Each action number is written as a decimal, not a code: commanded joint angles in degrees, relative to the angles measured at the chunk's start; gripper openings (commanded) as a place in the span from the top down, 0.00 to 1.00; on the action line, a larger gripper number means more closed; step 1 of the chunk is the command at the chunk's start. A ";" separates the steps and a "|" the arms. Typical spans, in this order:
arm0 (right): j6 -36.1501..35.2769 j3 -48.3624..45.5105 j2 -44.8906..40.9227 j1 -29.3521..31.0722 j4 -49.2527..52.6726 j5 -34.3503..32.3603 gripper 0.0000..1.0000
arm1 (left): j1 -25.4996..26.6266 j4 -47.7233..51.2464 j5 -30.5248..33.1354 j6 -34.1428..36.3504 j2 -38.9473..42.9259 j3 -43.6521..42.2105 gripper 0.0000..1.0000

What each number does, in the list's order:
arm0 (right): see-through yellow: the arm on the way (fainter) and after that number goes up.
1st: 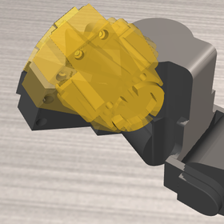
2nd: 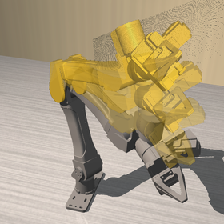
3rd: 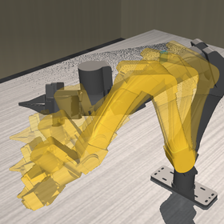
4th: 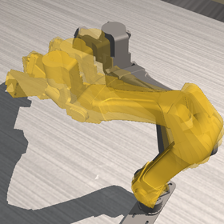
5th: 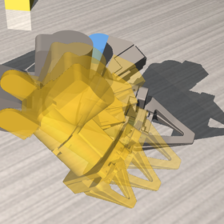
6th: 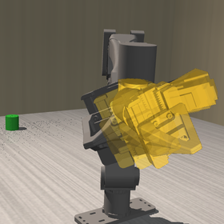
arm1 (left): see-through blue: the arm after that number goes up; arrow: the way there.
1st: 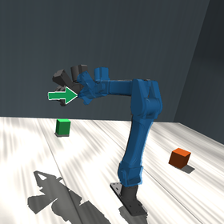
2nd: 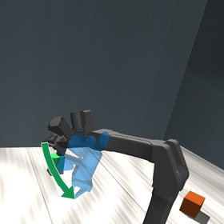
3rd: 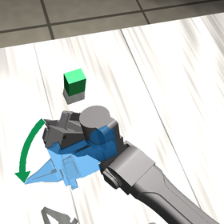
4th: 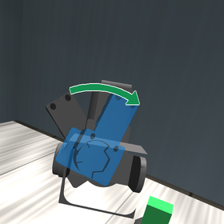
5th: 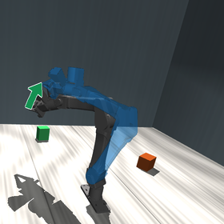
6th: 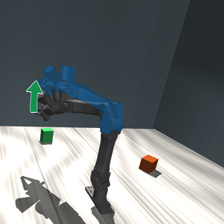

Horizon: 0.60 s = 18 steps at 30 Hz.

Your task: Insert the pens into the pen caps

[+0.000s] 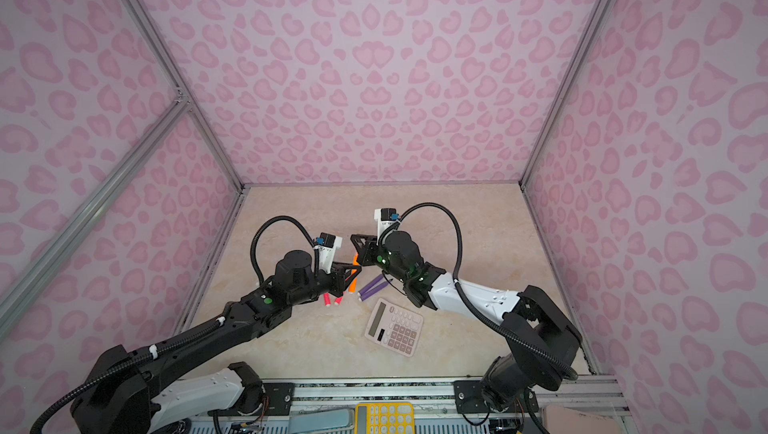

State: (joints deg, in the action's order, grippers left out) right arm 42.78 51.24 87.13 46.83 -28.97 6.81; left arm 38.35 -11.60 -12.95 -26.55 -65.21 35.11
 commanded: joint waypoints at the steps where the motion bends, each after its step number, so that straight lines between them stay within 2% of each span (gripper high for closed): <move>1: -0.25 -0.48 0.24 1.07 -0.18 0.16 1.00 | -2.83 -2.30 0.04 -3.24 1.02 -0.95 0.96; 3: -0.41 -0.26 0.65 2.27 -0.34 -0.58 1.00 | -5.26 -3.37 -1.68 -4.42 2.15 -2.20 0.96; 7: 0.04 0.26 2.48 4.27 -0.67 -2.36 1.00 | -6.71 -2.96 -0.52 -3.92 4.92 -3.56 0.96; 13: 0.72 1.40 4.28 5.47 0.50 -3.33 1.00 | -6.71 2.88 7.75 -1.33 8.36 -3.08 0.96; 18: 1.22 0.96 4.94 7.37 0.26 -4.93 1.00 | -6.80 3.93 12.10 0.14 9.86 -3.41 0.96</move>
State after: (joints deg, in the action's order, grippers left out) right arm 44.16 53.10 91.57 53.08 -33.08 0.67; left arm 32.40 -4.69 -16.29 -25.26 -55.99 31.51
